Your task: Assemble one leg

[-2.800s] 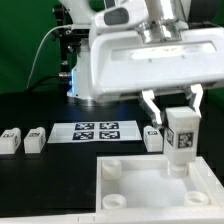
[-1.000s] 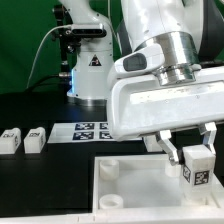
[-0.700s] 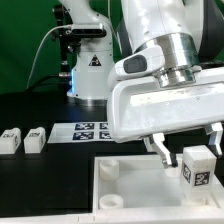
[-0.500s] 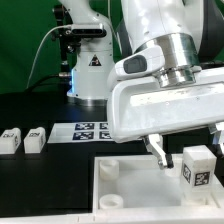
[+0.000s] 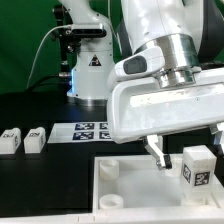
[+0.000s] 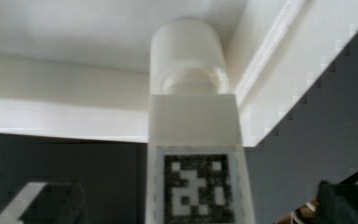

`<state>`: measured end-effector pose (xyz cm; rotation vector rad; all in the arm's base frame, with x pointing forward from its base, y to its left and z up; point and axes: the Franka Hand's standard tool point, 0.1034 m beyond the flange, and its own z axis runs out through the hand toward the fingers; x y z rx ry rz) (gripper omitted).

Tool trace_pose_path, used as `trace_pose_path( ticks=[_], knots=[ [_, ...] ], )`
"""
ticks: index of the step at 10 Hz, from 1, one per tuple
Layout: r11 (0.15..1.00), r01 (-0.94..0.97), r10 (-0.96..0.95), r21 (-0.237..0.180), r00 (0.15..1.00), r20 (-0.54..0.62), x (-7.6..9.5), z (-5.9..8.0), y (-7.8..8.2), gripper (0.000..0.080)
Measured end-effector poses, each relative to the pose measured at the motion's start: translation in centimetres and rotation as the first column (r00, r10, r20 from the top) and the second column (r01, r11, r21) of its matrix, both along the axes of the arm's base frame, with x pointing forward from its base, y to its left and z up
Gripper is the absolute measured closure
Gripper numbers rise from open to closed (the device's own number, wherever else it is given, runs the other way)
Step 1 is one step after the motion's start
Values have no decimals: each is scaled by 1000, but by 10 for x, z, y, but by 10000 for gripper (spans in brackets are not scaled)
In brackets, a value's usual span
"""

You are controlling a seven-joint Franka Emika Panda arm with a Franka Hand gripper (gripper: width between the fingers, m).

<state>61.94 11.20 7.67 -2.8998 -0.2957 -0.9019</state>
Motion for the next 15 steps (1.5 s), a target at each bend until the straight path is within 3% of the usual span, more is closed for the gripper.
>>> trace_pose_path(
  ticks=[3, 6, 9, 10, 11, 13, 15],
  knots=[
    [1000, 0, 0, 0, 1000, -1, 0, 0, 0, 151],
    [1000, -7, 7, 1, 998, -62, 11, 15, -3, 151],
    [999, -25, 34, 29, 941, -338, 16, 17, 6, 151],
    [999, -29, 39, 31, 923, -383, 22, 19, 5, 151],
    [999, -44, 53, 31, 868, -493, 16, 16, 3, 151],
    [998, -65, 67, 25, 784, -617, 16, 15, 0, 151],
    [999, -39, 41, 16, 783, -620, 22, 16, -3, 151]
  ],
)
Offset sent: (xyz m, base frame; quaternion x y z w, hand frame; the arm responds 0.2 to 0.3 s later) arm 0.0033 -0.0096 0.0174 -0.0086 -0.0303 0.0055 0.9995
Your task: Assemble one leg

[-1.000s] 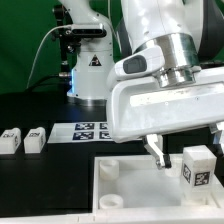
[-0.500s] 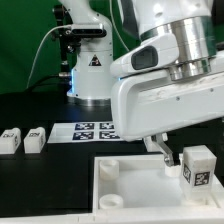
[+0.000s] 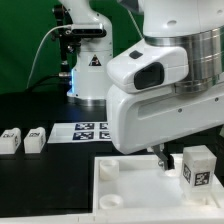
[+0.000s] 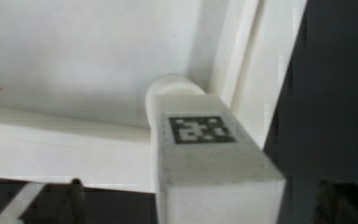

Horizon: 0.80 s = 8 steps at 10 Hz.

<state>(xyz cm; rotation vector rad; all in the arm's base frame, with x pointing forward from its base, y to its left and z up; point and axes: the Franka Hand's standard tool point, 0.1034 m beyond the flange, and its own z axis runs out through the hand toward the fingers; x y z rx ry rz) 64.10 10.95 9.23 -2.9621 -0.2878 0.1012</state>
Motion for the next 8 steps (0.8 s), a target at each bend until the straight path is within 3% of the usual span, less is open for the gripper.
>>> trace_pose_path(
  ticks=[3, 5, 6, 7, 8],
  knots=[
    [1000, 8, -8, -1, 1000, -4, -1, -2, 0, 151],
    [1000, 8, -8, -2, 1000, -6, -1, -3, 0, 395],
    [1000, 8, -8, -2, 1000, -6, -1, -3, 0, 395],
    [1000, 8, -8, -2, 1000, -5, -1, -3, 0, 508],
    [1000, 8, -8, -2, 1000, -5, -1, -3, 0, 508]
  ],
)
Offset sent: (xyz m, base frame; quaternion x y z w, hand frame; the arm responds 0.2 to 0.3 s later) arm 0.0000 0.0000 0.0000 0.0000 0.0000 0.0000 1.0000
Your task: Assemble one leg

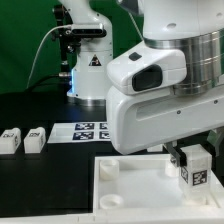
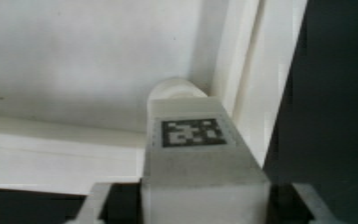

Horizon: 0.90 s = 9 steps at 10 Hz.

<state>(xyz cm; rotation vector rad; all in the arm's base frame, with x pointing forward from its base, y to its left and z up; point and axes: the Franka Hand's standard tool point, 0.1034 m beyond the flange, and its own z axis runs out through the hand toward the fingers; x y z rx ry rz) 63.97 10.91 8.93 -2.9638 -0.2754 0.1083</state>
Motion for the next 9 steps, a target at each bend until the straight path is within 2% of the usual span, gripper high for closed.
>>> trace_pose_path(
  ticks=[3, 4, 5, 6, 7, 8, 9],
  knots=[
    [998, 55, -55, -2, 998, -4, 0, 0, 1, 508],
    [957, 291, -291, -10, 957, -2, -1, 0, 4, 508],
    [881, 473, -473, -16, 881, 10, -3, 0, 3, 508],
    [819, 574, -574, -12, 819, 4, -4, 0, 2, 506],
    [677, 736, -736, -18, 676, -29, -4, -1, 1, 506],
    [580, 814, -814, -32, 579, -50, -4, 0, 1, 506],
    [555, 831, -832, -39, 553, -52, -5, 0, 2, 506]
  ],
)
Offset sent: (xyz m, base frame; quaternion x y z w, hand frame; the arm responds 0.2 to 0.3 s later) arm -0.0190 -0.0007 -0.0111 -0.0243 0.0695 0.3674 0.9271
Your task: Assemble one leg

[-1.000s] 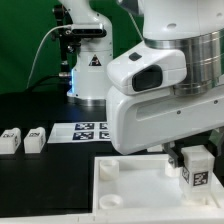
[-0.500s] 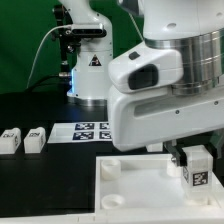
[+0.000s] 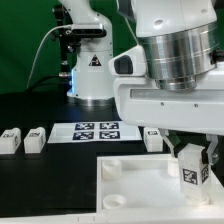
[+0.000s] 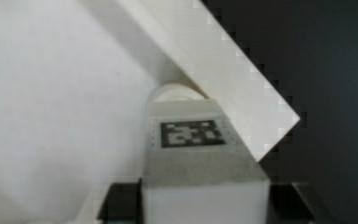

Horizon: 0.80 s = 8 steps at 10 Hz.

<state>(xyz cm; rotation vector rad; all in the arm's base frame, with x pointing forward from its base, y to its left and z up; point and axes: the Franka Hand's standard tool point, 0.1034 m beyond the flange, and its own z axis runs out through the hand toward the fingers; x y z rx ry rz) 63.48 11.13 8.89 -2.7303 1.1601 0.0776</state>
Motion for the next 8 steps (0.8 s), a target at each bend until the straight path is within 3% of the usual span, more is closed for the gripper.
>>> trace_pose_path(
  ticks=[3, 4, 6, 8],
  knots=[
    [956, 292, -291, 11, 955, -51, 0, -1, 0, 506],
    [891, 453, -450, 24, 889, -84, -1, -1, 1, 505],
    [701, 713, -705, 7, 695, -145, -1, -1, 8, 505],
    [718, 696, -687, 15, 712, -145, -2, -2, 9, 505]
  ],
)
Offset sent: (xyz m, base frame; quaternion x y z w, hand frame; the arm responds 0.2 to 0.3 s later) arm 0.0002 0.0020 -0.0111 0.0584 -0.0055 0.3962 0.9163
